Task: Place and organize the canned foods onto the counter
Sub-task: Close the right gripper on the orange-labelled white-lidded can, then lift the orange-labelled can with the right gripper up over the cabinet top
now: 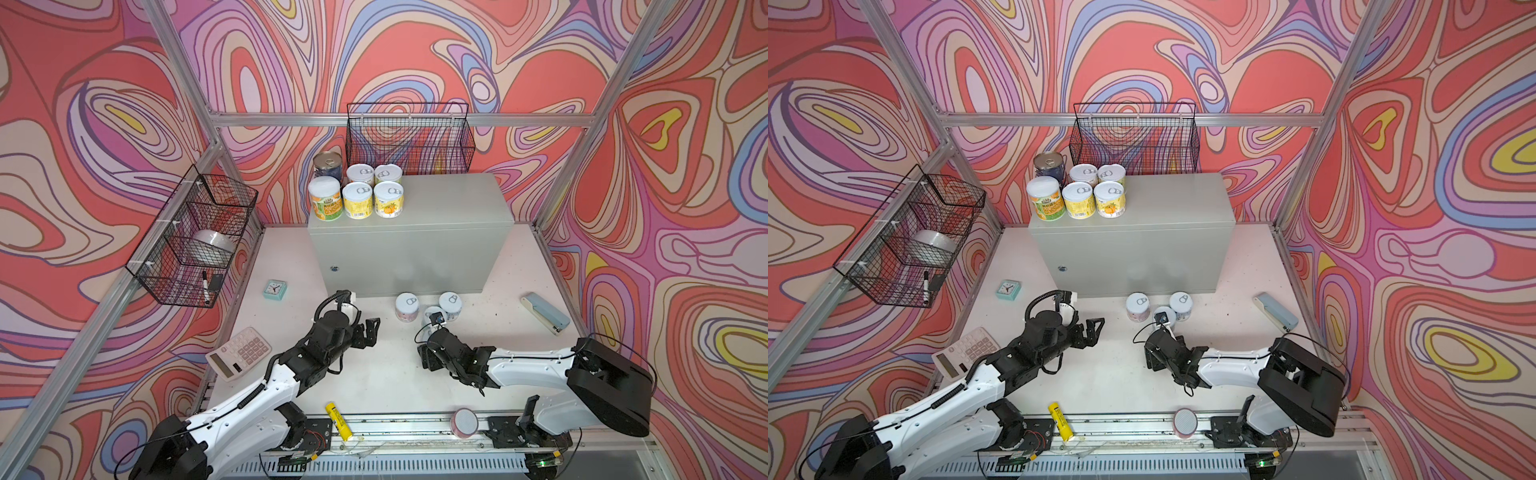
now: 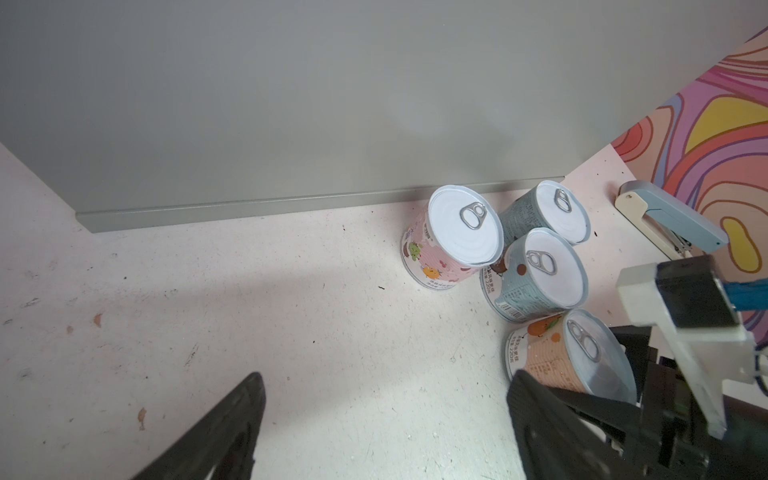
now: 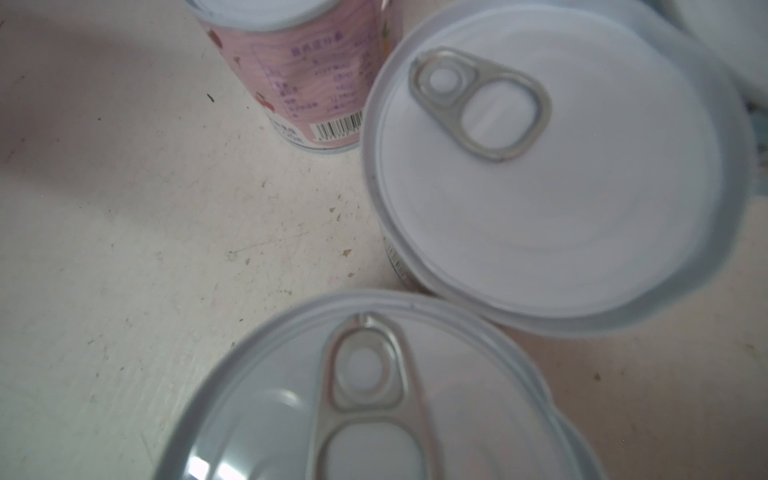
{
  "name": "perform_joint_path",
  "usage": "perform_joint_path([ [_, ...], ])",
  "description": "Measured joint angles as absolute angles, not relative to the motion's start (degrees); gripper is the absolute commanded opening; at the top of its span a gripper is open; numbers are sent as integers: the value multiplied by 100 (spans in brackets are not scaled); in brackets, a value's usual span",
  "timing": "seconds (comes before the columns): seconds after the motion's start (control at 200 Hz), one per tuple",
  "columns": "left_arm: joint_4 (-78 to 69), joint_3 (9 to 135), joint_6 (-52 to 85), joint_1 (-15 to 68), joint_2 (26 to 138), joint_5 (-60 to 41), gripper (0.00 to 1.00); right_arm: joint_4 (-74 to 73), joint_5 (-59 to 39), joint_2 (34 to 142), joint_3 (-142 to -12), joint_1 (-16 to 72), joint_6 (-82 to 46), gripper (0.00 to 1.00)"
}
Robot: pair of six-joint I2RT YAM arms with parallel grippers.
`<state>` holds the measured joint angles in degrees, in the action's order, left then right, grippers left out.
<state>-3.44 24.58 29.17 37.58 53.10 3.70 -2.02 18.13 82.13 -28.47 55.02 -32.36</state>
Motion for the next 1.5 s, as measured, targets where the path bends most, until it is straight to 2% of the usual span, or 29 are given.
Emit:
perform_joint_path([
  [0.03, -355, 2458, 2917, 3758, 5321, 370, 92, -183, 1800, 8200, -2849, 5502, -3234, 22],
  [0.06, -364, 2456, 2917, 3758, 5339, 370, 92, -156, 1774, 8178, -2849, 5502, -3232, 0],
  [0.2, -344, 2458, 2873, 3758, 5376, 384, 93, 185, 1597, 7872, -2838, 5505, -3225, 0],
  [0.401, -132, 2589, 2755, 3758, 5332, 412, 92, 1085, 1428, 6783, -2939, 5586, -3232, 0],
  [0.586, 231, 3177, 2587, 3758, 5325, 364, 92, 2779, 1227, 6455, -4377, 5592, -3103, 0],
  [0.816, 515, 3776, 2383, 3743, 5461, 191, 93, 4493, 1278, 7170, -7443, 5481, -2648, 0],
  [1.021, 690, 3931, 2268, 3671, 5535, -36, 94, 5714, 1236, 7697, -9332, 4619, -2316, 0],
  [1.252, 928, 4125, 2331, 3669, 5575, -303, 94, 6737, 1372, 9021, -11974, 4322, -1662, 0],
  [1.497, 2187, 5955, 2447, 3669, 5714, -167, 93, 7179, 1299, 10068, -13590, 3671, -1085, 0],
])
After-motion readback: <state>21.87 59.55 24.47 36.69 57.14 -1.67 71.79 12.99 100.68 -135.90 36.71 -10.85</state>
